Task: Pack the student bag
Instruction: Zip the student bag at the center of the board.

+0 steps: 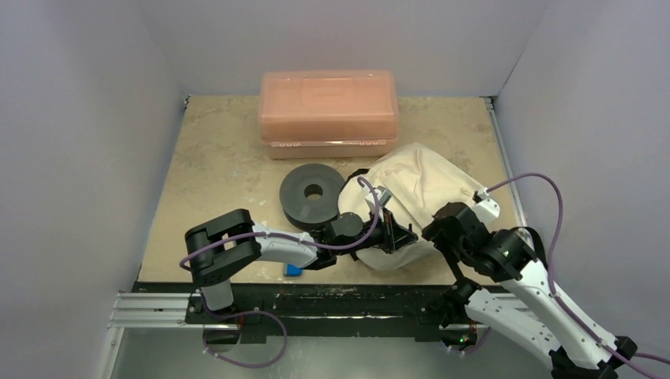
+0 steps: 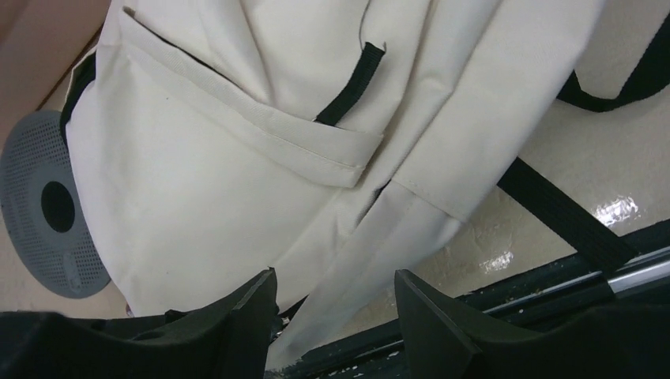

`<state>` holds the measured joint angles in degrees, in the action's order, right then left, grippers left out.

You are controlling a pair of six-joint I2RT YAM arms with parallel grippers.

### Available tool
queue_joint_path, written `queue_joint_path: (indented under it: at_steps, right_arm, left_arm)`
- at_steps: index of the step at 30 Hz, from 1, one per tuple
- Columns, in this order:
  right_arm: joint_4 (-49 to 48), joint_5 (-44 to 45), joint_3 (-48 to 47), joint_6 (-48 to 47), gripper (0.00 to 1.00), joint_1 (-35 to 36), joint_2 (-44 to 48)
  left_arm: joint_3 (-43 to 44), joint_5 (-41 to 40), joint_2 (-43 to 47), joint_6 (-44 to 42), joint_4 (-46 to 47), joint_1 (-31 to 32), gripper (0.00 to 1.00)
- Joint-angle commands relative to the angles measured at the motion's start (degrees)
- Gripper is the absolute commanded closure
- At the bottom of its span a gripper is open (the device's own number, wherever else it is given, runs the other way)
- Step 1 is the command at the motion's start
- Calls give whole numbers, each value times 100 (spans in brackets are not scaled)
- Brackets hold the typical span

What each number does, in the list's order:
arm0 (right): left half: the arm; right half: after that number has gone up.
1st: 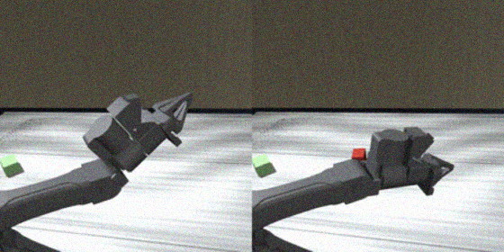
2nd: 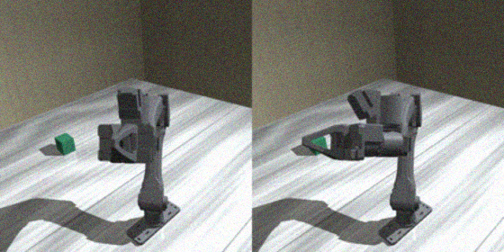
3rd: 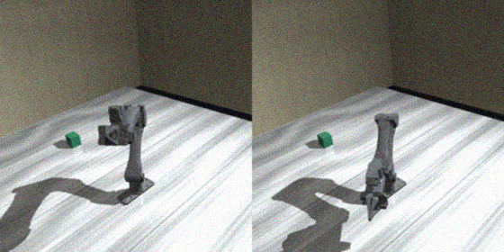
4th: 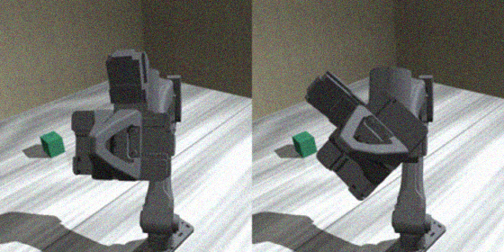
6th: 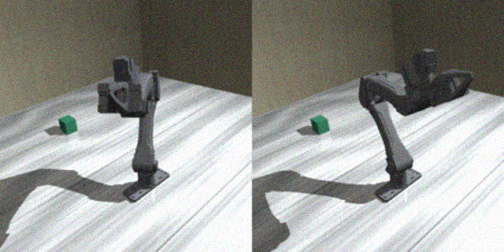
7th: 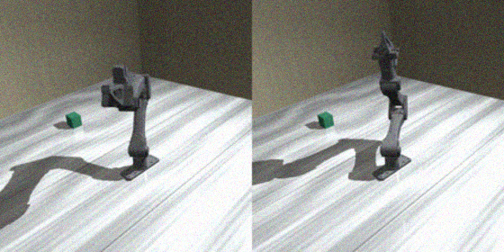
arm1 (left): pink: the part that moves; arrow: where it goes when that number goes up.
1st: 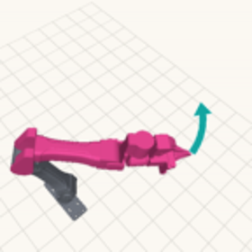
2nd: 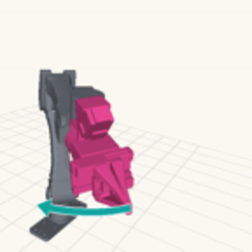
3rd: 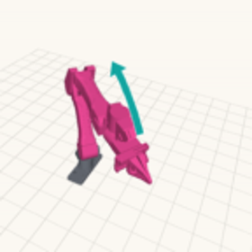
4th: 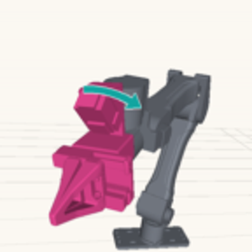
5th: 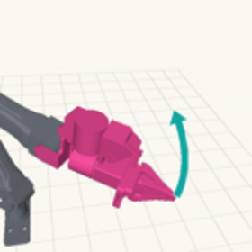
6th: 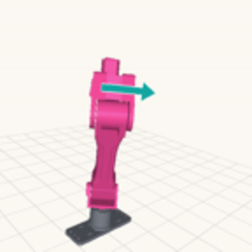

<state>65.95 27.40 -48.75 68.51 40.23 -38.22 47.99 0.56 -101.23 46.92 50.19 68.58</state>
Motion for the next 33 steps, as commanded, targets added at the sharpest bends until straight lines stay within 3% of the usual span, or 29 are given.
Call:
queue_joint_path:
  at_steps: [1, 8, 16, 17, 20, 21, 26, 33]
  right_arm:
    - [434, 134, 283, 1053, 40, 21, 175]
    - [-16, 6, 835, 1594, 48, 13, 557]
    - [-873, 282, 1192, 1774, 51, 21, 419]
    - [-815, 409, 1153, 1842, 54, 16, 367]
    - [-651, 927, 1000, 1903, 97, 20, 275]
    - [-577, 1174, 939, 1907, 100, 20, 230]
    - [323, 2353, 689, 2520, 100, -49, -191]
    - [899, 3157, 386, 2736, 100, -111, 94]
  left_arm:
    - [-61, 229, 117, -106, 610, -76, 100]
    - [-131, 583, 96, -74, 724, -73, 100]
    - [64, 1099, 16, -35, 590, -74, 100]
    - [65, 1109, 22, -45, 542, -73, 100]
    - [9, 1006, 87, -69, 392, -81, 100]
    - [-10, 943, 131, -87, 272, -81, 100]
    - [-282, 471, 554, -435, -341, -143, 100]
    - [-1142, -26, 1292, -667, -751, -428, 100]
